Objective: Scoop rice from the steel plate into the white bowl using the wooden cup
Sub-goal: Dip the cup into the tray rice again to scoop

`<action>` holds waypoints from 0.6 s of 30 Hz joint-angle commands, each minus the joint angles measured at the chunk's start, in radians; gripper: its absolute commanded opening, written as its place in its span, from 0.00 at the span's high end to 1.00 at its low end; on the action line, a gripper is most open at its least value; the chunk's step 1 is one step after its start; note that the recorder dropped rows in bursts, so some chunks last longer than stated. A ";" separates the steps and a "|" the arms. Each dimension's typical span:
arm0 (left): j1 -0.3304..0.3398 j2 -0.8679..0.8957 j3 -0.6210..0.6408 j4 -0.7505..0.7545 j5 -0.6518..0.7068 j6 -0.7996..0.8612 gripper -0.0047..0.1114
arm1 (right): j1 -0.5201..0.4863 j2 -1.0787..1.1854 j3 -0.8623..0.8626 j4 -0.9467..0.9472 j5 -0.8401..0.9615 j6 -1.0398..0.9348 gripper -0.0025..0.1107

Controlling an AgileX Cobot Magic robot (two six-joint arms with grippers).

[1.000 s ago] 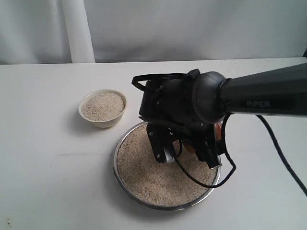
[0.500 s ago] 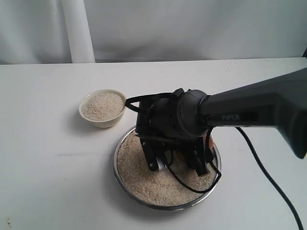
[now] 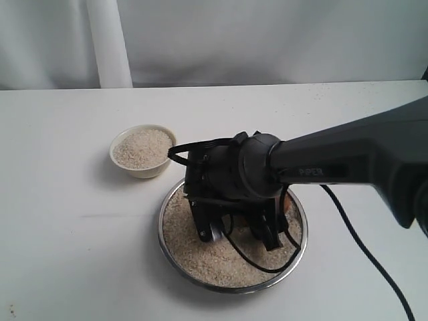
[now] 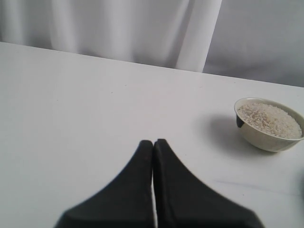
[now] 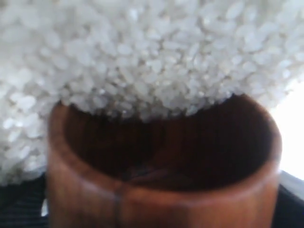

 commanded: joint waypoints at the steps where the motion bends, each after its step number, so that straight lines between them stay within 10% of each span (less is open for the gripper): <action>1: 0.000 0.008 0.003 -0.005 -0.008 -0.006 0.96 | -0.001 0.037 0.007 0.162 -0.178 0.018 0.98; 18: 0.000 0.008 0.003 -0.005 -0.008 -0.006 0.96 | -0.005 0.037 0.007 0.303 -0.277 0.011 0.98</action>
